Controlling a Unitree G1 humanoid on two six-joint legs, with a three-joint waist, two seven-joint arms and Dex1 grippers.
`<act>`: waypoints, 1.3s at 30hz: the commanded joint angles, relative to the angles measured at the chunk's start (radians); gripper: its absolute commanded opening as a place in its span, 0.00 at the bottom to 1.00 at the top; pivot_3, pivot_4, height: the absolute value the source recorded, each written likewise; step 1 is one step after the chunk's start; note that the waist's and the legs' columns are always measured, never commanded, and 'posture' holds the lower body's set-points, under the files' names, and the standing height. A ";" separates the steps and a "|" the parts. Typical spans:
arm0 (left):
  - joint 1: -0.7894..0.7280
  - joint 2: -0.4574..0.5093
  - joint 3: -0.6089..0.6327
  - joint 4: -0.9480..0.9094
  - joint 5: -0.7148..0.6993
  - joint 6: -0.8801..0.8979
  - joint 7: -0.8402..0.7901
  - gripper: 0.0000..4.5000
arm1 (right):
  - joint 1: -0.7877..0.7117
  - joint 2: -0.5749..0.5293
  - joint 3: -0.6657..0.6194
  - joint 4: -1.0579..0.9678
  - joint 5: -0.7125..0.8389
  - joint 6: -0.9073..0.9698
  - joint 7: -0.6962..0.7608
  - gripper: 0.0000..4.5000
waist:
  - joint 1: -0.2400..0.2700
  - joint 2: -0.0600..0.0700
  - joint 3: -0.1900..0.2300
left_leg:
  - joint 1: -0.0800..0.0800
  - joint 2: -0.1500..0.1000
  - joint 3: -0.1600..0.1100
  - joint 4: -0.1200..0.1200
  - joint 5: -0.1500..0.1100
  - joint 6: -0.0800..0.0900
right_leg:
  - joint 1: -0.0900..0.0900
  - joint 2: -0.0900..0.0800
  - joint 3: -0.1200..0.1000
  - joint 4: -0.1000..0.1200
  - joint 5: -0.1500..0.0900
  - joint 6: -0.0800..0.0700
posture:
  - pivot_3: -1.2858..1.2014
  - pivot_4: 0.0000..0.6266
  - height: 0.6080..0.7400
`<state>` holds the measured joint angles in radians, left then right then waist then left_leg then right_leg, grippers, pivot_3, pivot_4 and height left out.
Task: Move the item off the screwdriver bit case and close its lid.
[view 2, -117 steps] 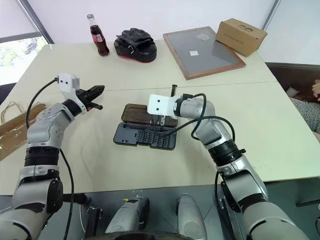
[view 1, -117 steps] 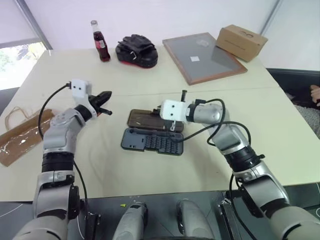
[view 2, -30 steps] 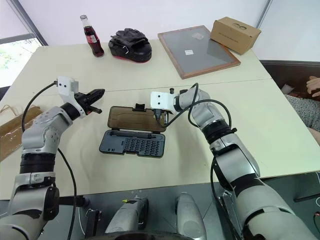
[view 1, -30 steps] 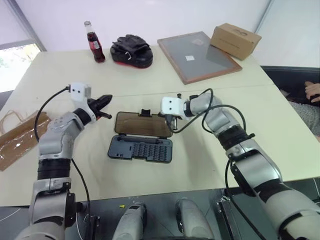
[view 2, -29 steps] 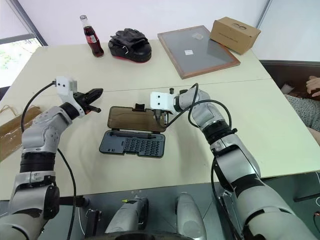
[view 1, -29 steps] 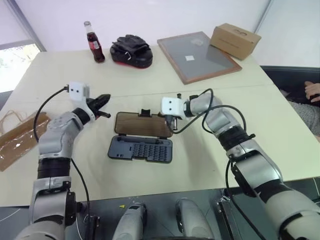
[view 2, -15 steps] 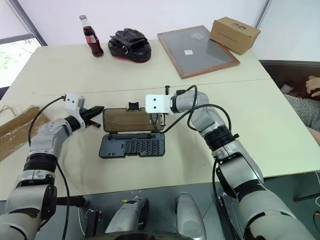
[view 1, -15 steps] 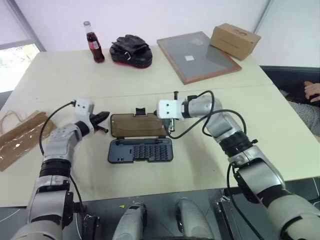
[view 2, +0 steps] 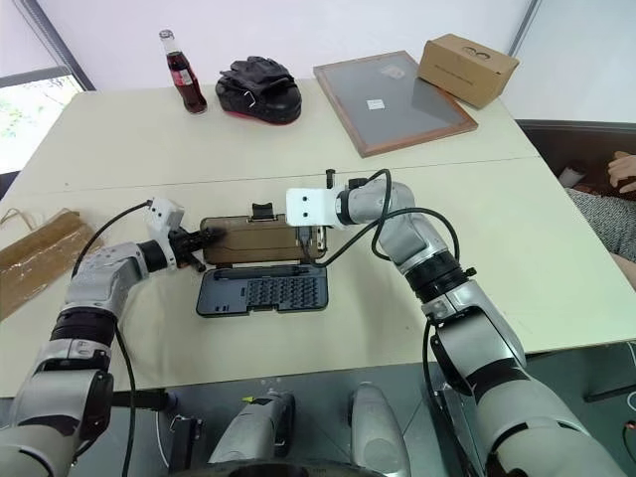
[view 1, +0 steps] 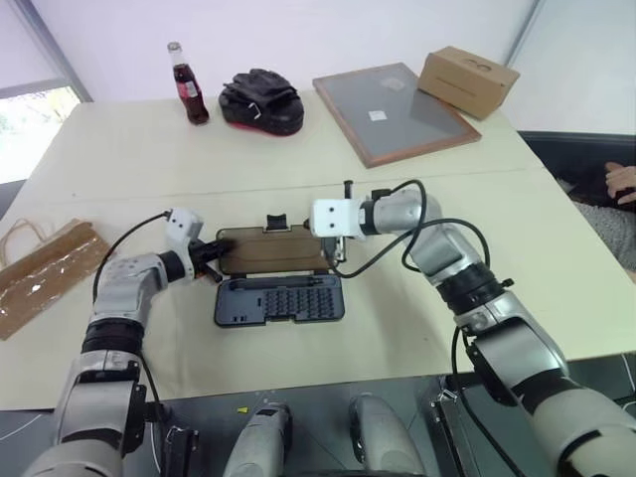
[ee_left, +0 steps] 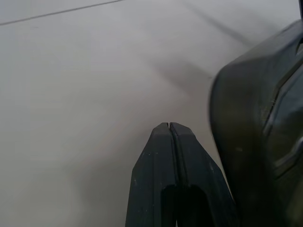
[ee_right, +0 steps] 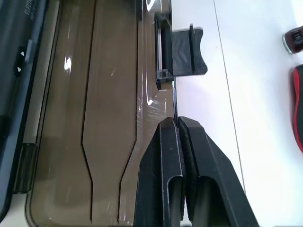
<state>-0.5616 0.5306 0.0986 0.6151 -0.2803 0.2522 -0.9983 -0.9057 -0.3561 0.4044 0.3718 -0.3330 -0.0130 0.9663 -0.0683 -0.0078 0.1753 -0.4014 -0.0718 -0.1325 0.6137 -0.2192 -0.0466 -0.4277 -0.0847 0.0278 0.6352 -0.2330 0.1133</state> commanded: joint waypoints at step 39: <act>0.158 0.103 0.007 -0.548 -0.164 0.267 -0.119 0.00 | 0.105 -0.357 -0.250 -0.454 0.269 0.619 0.166 0.98 | 0.027 0.000 0.000 | -0.003 0.000 0.000 0.001 0.000 0.001 | -0.001 -0.003 -0.001 -0.002 0.000 0.000 | 0.52 0.24 1.00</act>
<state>-0.4072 0.6128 0.0933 0.1510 -0.3998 0.4845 -1.1006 -0.7978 -0.6963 0.1800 -0.0289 -0.0756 0.5957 1.1516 -0.0410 -0.0079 0.1754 -0.4048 -0.0717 -0.1322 0.6147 -0.2196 -0.0459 -0.4288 -0.0878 0.0265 0.6337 -0.2330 0.1135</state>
